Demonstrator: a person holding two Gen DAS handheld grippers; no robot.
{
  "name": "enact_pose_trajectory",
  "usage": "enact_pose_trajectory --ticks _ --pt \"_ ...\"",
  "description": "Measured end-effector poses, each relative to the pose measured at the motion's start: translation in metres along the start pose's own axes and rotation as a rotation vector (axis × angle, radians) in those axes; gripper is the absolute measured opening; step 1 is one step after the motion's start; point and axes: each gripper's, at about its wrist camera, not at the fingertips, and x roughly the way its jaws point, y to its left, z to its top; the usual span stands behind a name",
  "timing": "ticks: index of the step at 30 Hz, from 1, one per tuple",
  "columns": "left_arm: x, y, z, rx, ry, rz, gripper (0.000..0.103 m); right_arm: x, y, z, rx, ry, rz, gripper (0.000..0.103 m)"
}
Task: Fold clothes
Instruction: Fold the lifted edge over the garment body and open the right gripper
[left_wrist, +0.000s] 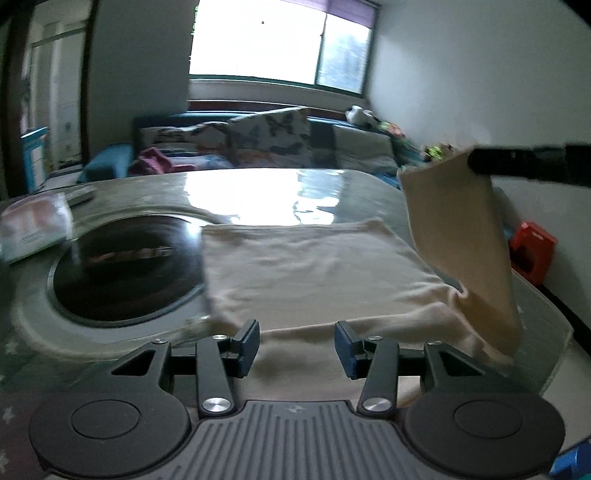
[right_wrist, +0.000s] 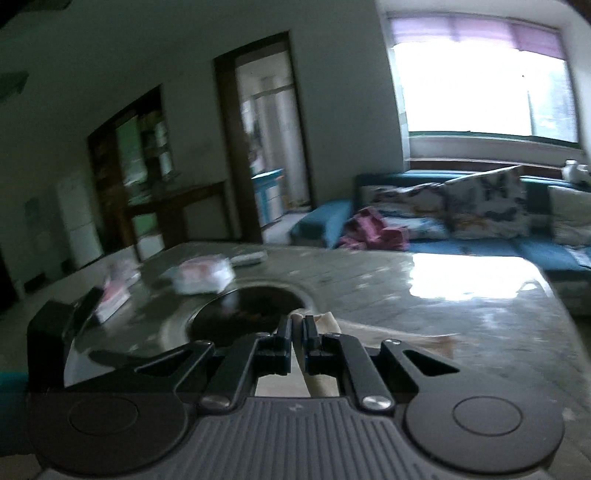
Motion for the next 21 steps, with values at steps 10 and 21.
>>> enact_pose_trajectory --ticks 10,21 --pt "-0.014 0.034 -0.009 -0.088 -0.019 0.07 0.048 0.059 0.056 -0.022 -0.124 0.166 0.138 0.006" --pt "-0.021 0.031 -0.006 -0.084 -0.039 0.061 0.048 0.044 0.043 -0.036 -0.144 0.232 0.119 0.017"
